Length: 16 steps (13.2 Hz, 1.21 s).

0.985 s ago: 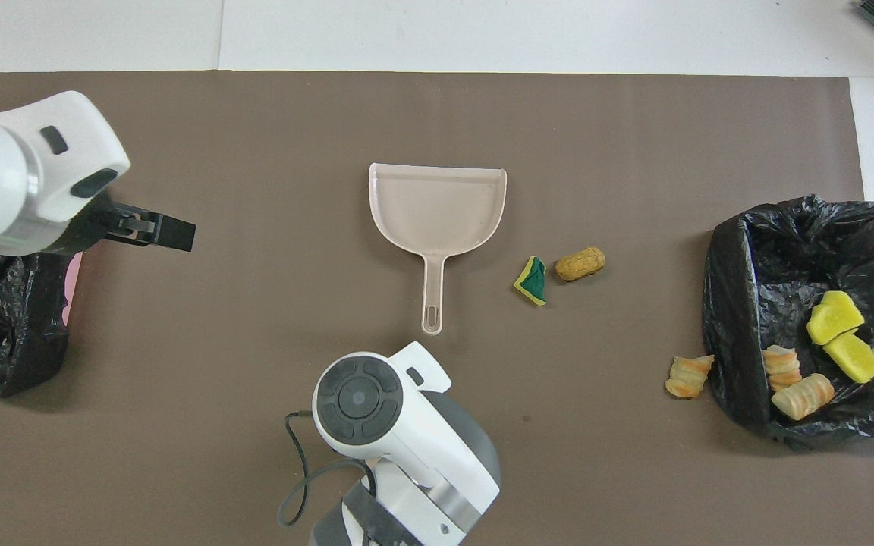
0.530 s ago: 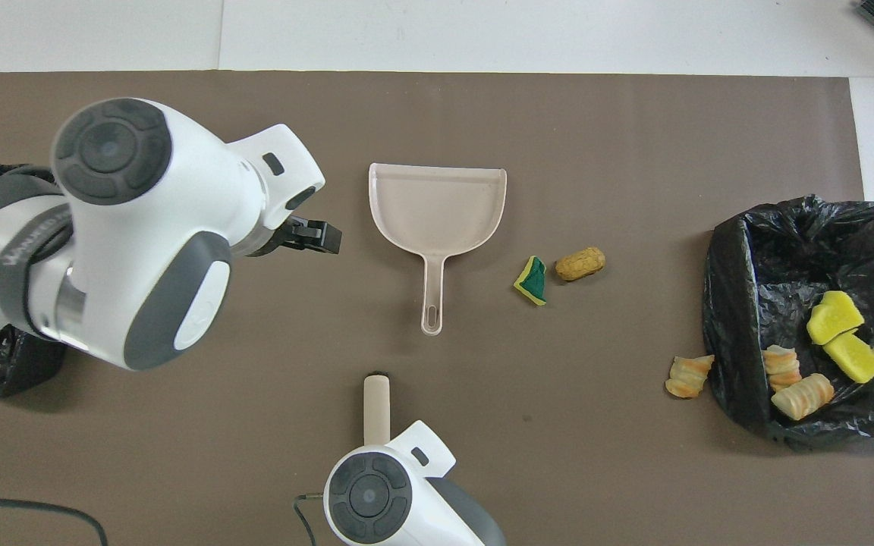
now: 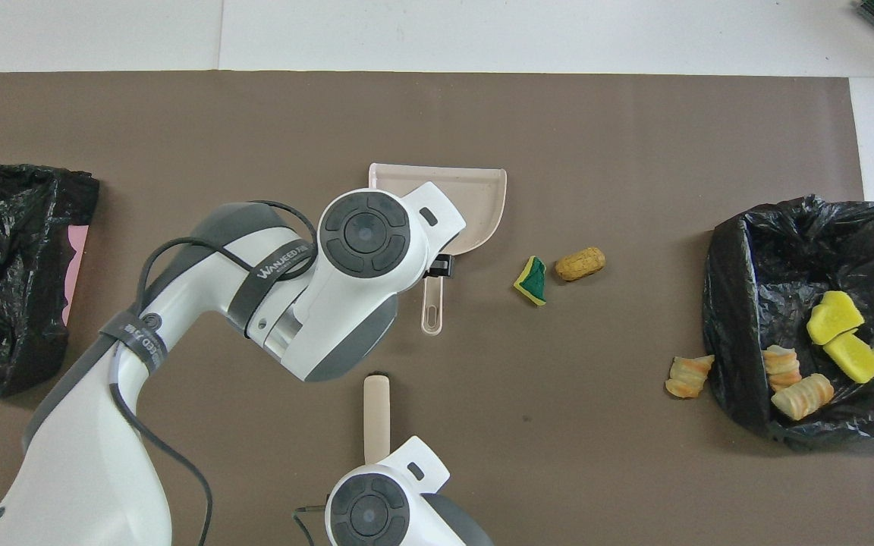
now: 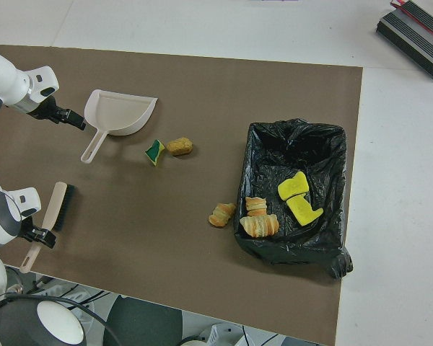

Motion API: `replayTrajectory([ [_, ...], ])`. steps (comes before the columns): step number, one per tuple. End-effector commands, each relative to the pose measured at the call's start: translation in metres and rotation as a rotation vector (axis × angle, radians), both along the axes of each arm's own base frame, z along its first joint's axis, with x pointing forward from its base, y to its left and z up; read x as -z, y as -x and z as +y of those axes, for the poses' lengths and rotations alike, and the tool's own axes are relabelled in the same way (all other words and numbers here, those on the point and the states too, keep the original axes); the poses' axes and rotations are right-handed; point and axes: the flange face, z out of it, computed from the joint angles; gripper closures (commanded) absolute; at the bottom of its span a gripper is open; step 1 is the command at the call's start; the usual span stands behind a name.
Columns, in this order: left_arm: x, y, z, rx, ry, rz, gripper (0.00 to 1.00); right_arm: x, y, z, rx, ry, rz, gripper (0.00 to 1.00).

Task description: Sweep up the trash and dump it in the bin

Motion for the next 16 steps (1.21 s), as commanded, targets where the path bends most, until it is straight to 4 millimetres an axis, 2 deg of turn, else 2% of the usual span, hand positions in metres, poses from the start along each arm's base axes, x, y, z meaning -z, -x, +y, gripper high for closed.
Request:
replayTrajectory([
  [1, 0.023, 0.005, -0.015, -0.027, 0.008, -0.005, 0.00, -0.002, 0.009, 0.003, 0.031, -0.010, 0.003, 0.46],
  [2, 0.043, 0.009, -0.030, -0.040, 0.002, -0.019, 0.00, 0.004, 0.012, 0.005, 0.021, -0.004, 0.009, 0.61],
  [3, 0.054, 0.007, -0.033, -0.049, -0.013, -0.051, 0.00, 0.005, 0.010, 0.005, 0.020, -0.003, 0.010, 0.87],
  [4, 0.053, 0.008, -0.034, -0.048, -0.015, -0.052, 0.00, 0.005, 0.008, 0.006, 0.022, -0.004, 0.010, 1.00],
  [5, 0.053, 0.007, -0.033, -0.049, -0.017, -0.051, 0.00, 0.005, 0.006, 0.006, 0.026, -0.002, 0.013, 1.00],
  [6, 0.053, 0.006, -0.032, -0.049, -0.015, -0.053, 0.05, 0.001, 0.004, 0.006, 0.032, -0.004, 0.019, 1.00],
  [7, 0.055, 0.008, -0.033, -0.043, -0.016, -0.050, 0.19, -0.002, -0.002, 0.001, 0.052, -0.005, 0.019, 1.00],
  [8, 0.056, 0.009, -0.033, -0.040, -0.019, -0.046, 0.27, -0.004, -0.011, -0.006, 0.087, 0.005, 0.024, 1.00],
  [11, 0.056, 0.010, -0.034, -0.036, -0.021, -0.043, 0.71, -0.015, -0.040, -0.034, 0.179, 0.034, 0.049, 1.00],
  [12, 0.053, 0.013, -0.036, -0.031, -0.019, -0.043, 0.93, -0.020, -0.050, -0.045, 0.202, 0.042, 0.059, 1.00],
  [14, 0.046, 0.013, -0.035, -0.028, -0.019, -0.050, 1.00, -0.041, -0.073, -0.078, 0.251, 0.052, 0.077, 1.00],
  [16, 0.036, 0.009, -0.028, -0.020, -0.029, -0.057, 1.00, -0.067, -0.098, -0.126, 0.276, 0.054, 0.101, 1.00],
])
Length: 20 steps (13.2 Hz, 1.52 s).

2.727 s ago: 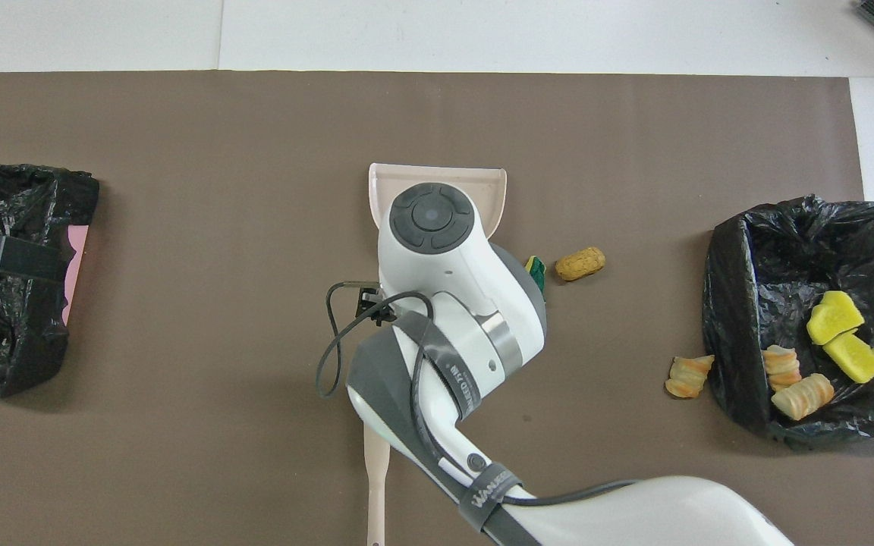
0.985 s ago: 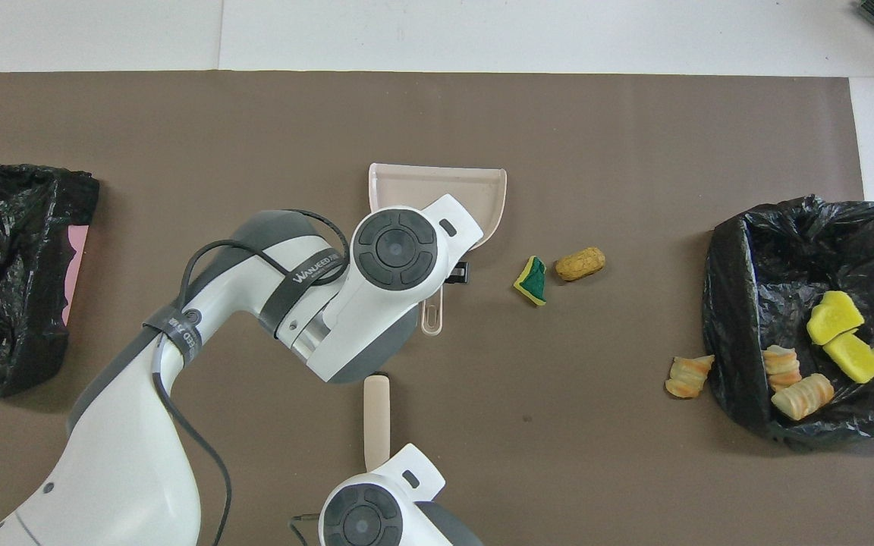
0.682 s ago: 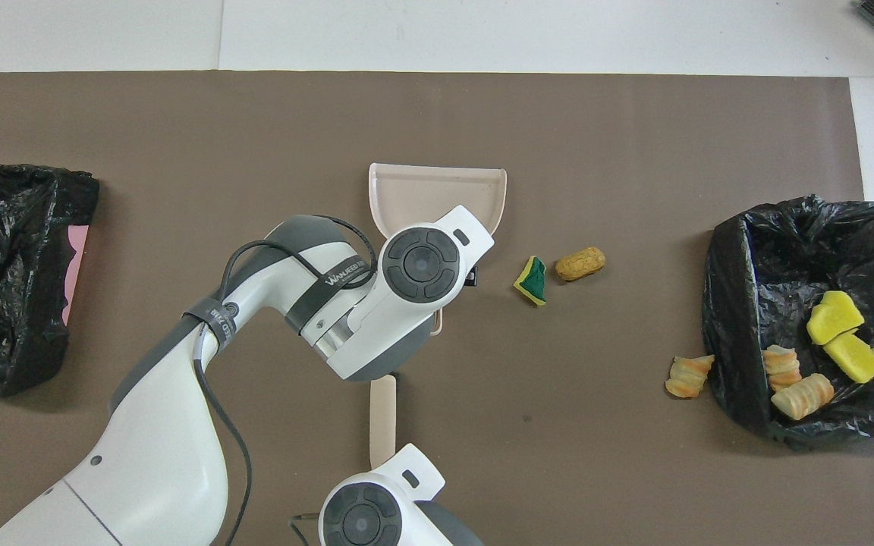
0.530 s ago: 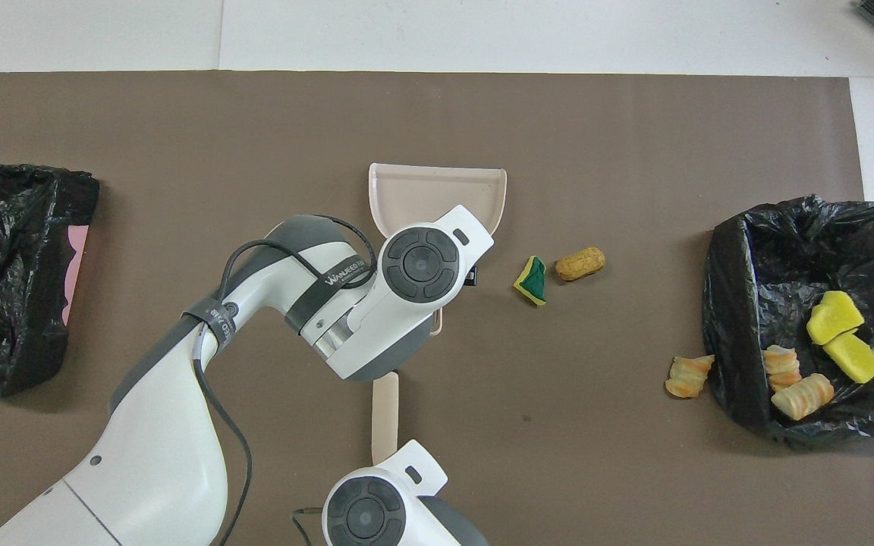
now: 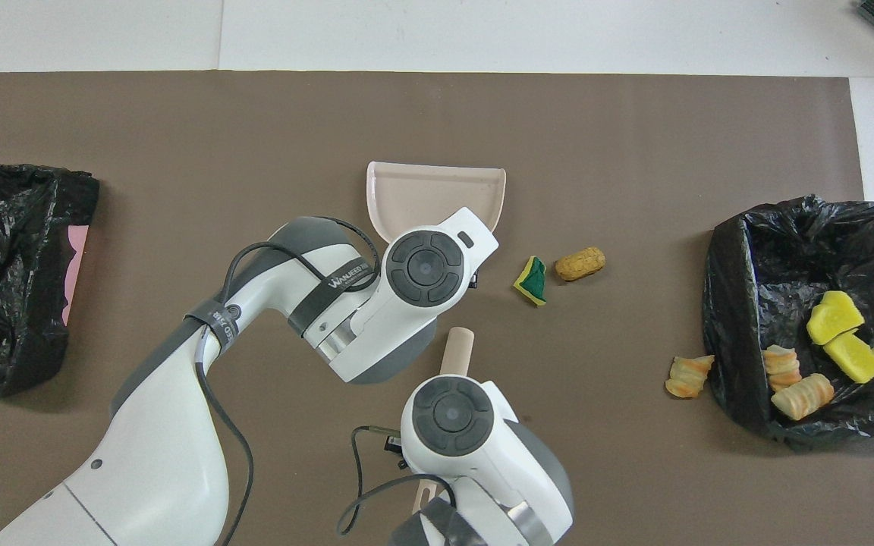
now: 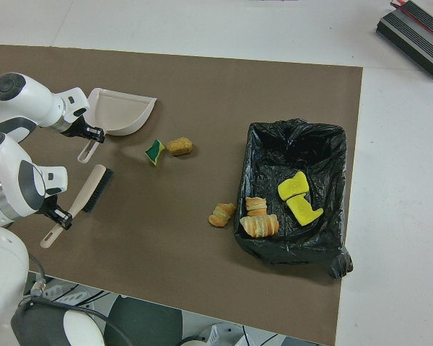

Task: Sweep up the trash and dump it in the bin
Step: 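Lower the dustpan with the left gripper while the right gripper grasps the brush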

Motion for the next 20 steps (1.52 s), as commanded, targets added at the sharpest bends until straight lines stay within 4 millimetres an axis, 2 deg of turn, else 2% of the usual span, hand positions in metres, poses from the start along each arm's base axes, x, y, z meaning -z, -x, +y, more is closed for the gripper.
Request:
replayTrajectory([
  [1, -0.025, -0.009, 0.022, 0.033, -0.039, -0.034, 1.00, -0.040, -0.022, -0.058, 0.020, -0.025, 0.027, 1.00],
  [3, -0.044, -0.013, 0.044, 0.161, -0.111, -0.014, 1.00, -0.043, -0.037, -0.096, -0.001, -0.006, 0.073, 1.00],
  [4, -0.050, -0.012, 0.048, 0.237, -0.133, -0.005, 1.00, -0.041, -0.046, -0.118, -0.009, 0.031, 0.080, 1.00],
  [6, -0.051, -0.016, 0.061, 0.373, -0.171, 0.026, 1.00, -0.035, -0.060, -0.168, 0.018, 0.137, 0.112, 1.00],
  [7, -0.051, -0.015, 0.065, 0.439, -0.193, 0.045, 1.00, -0.034, -0.065, -0.188, 0.052, 0.161, 0.133, 1.00],
  [10, -0.061, -0.019, 0.086, 0.614, -0.198, 0.106, 1.00, -0.027, -0.062, -0.245, 0.159, 0.207, 0.236, 1.00],
  [12, -0.060, -0.019, 0.094, 0.761, -0.205, 0.152, 1.00, -0.017, -0.029, -0.263, 0.177, 0.259, 0.281, 1.00],
  [15, -0.057, -0.024, 0.109, 1.017, -0.221, 0.184, 1.00, 0.002, 0.018, -0.284, 0.193, 0.315, 0.259, 1.00],
  [17, -0.049, -0.014, 0.113, 1.078, -0.232, 0.198, 1.00, 0.015, 0.040, -0.296, 0.204, 0.303, 0.216, 1.00],
  [20, -0.038, -0.004, 0.109, 1.323, -0.243, 0.153, 1.00, 0.021, 0.034, -0.304, 0.173, 0.239, 0.167, 1.00],
])
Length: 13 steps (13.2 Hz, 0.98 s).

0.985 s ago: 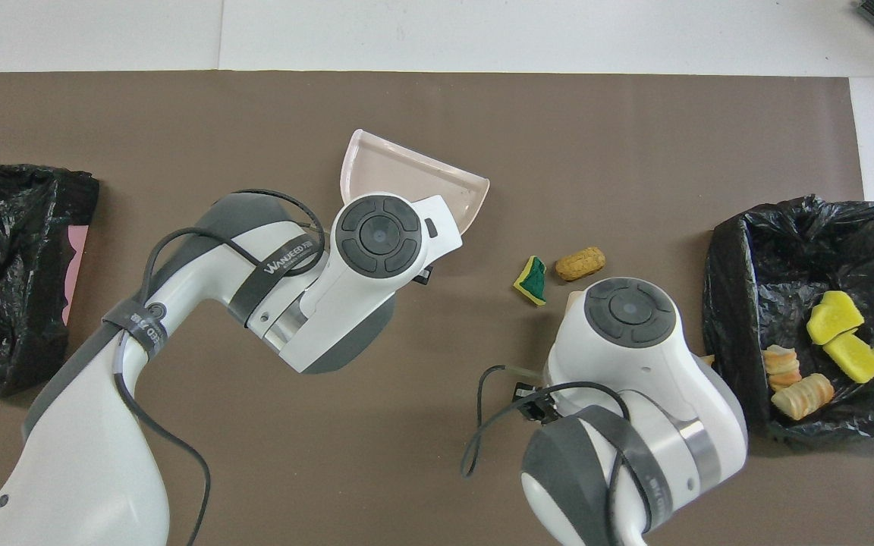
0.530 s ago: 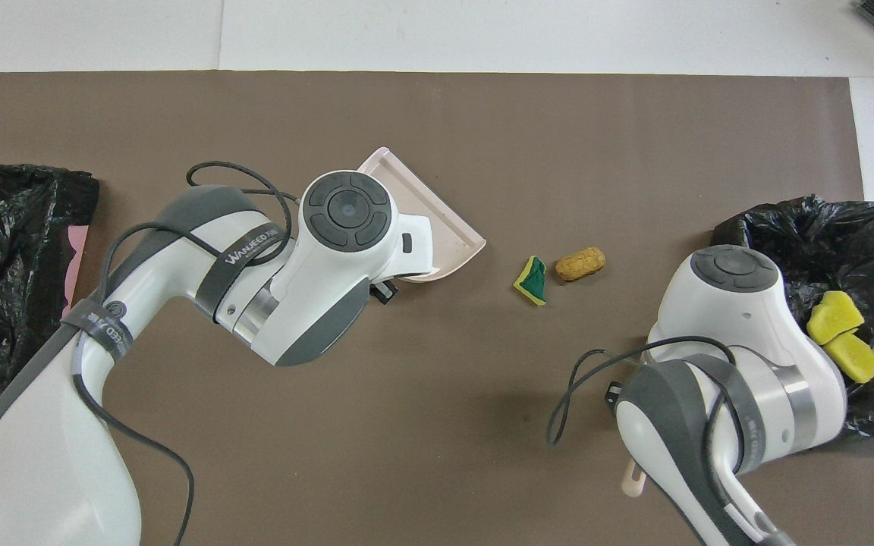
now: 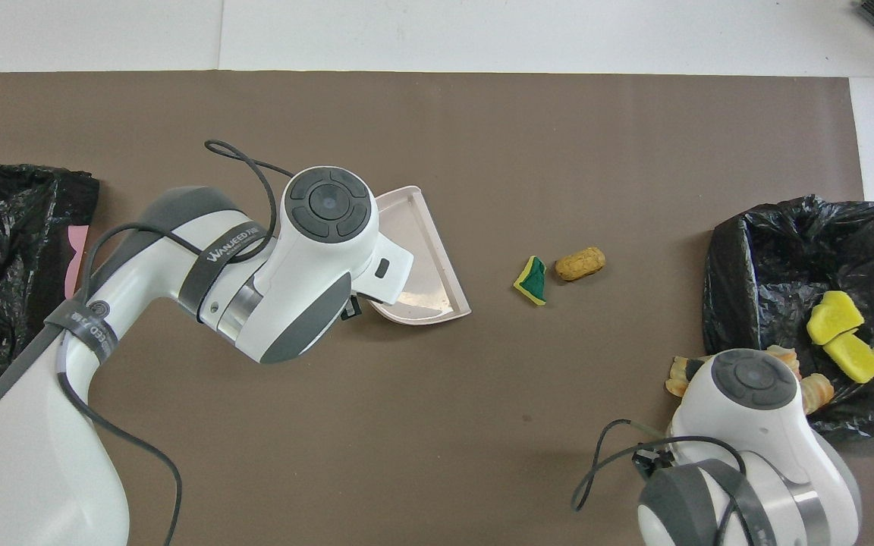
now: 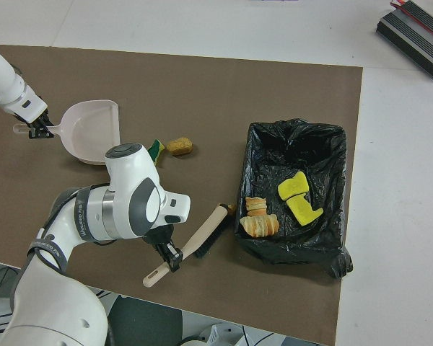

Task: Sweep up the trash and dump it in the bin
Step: 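Lower the dustpan with the left gripper while the right gripper grasps the brush, then sweep the bread crusts from beside the bag toward the dustpan with the right gripper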

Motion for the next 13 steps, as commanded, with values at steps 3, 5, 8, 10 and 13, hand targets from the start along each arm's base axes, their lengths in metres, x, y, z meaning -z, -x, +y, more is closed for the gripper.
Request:
replayTrajectory([
  [3, 0.003, 0.024, 0.006, 0.176, 0.030, -0.046, 1.00, 0.007, -0.016, -0.002, -0.064, -0.100, -0.118, 1.00],
  [5, 0.002, 0.024, 0.006, 0.180, 0.036, -0.053, 1.00, 0.005, -0.032, 0.007, -0.067, -0.172, -0.136, 1.00],
  [8, 0.005, 0.026, 0.006, 0.179, 0.031, -0.048, 1.00, -0.006, -0.060, 0.023, -0.093, -0.192, -0.149, 1.00],
  [10, 0.006, 0.030, 0.007, 0.180, 0.032, -0.056, 1.00, -0.020, -0.082, 0.036, -0.095, -0.194, -0.113, 1.00],
  [13, 0.006, 0.030, 0.007, 0.176, 0.034, -0.059, 1.00, -0.043, -0.081, 0.031, -0.092, -0.161, -0.034, 1.00],
])
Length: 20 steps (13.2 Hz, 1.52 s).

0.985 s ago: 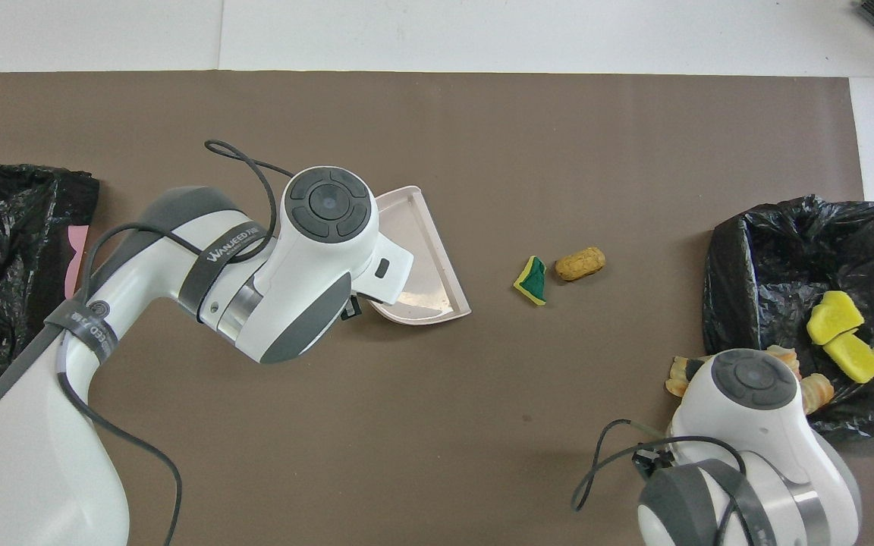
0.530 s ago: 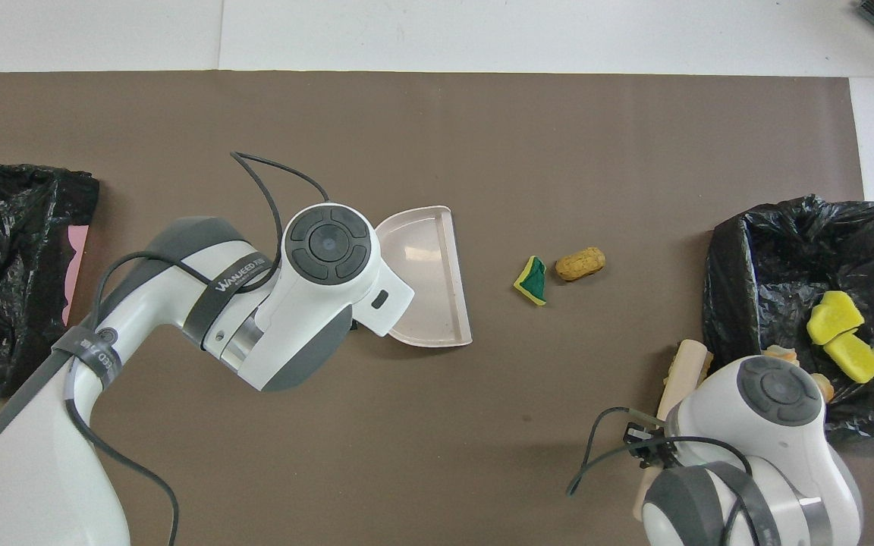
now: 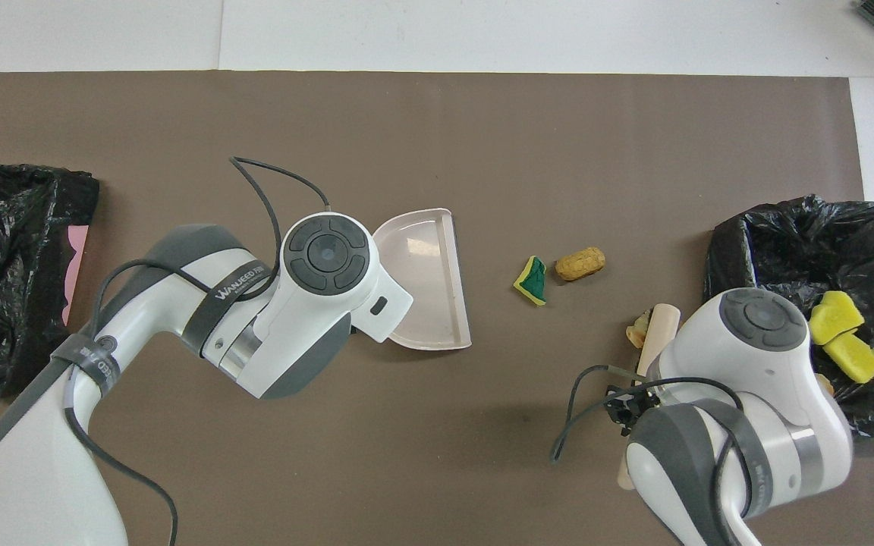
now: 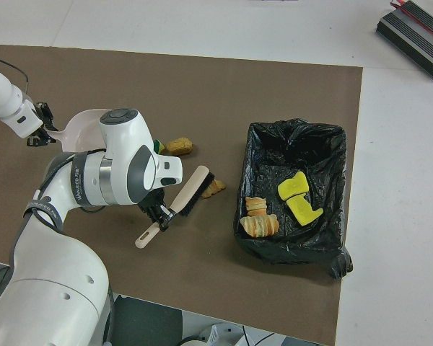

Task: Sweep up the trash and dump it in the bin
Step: 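Sweep the bread crusts from beside the bag toward the dustpan with the right gripper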

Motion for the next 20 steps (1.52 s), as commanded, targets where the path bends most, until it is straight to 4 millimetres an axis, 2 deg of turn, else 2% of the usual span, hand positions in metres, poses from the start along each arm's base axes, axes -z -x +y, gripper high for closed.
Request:
replayTrajectory([
  [1, -0.002, 0.008, 0.008, 0.006, 0.004, -0.009, 1.00, -0.016, -0.001, -0.010, -0.007, 0.032, 0.048, 1.00],
  [5, 0.001, 0.015, 0.010, 0.009, -0.006, -0.003, 1.00, -0.004, 0.017, -0.025, -0.010, 0.059, 0.013, 1.00],
  [7, 0.006, 0.020, 0.011, 0.014, -0.004, -0.010, 1.00, -0.002, 0.010, -0.052, 0.009, 0.071, -0.013, 1.00],
  [9, 0.015, 0.024, 0.012, 0.017, -0.005, -0.002, 1.00, 0.006, 0.008, -0.063, -0.001, 0.077, -0.036, 1.00],
  [11, 0.015, 0.025, 0.012, 0.017, -0.006, -0.003, 1.00, 0.023, 0.009, -0.064, -0.019, 0.072, -0.065, 1.00],
  [13, 0.015, 0.027, 0.012, -0.025, -0.007, -0.006, 1.00, 0.031, 0.008, -0.059, -0.035, 0.070, -0.058, 1.00],
  [15, 0.018, 0.030, 0.012, -0.056, -0.010, -0.006, 1.00, 0.048, 0.001, -0.052, -0.055, 0.060, -0.063, 1.00],
  [18, 0.018, 0.030, 0.013, -0.059, -0.011, -0.007, 1.00, 0.068, -0.015, -0.024, -0.103, 0.037, -0.087, 1.00],
  [20, 0.018, 0.030, 0.013, -0.061, -0.011, -0.007, 1.00, 0.070, -0.034, -0.003, -0.132, 0.021, -0.092, 1.00],
])
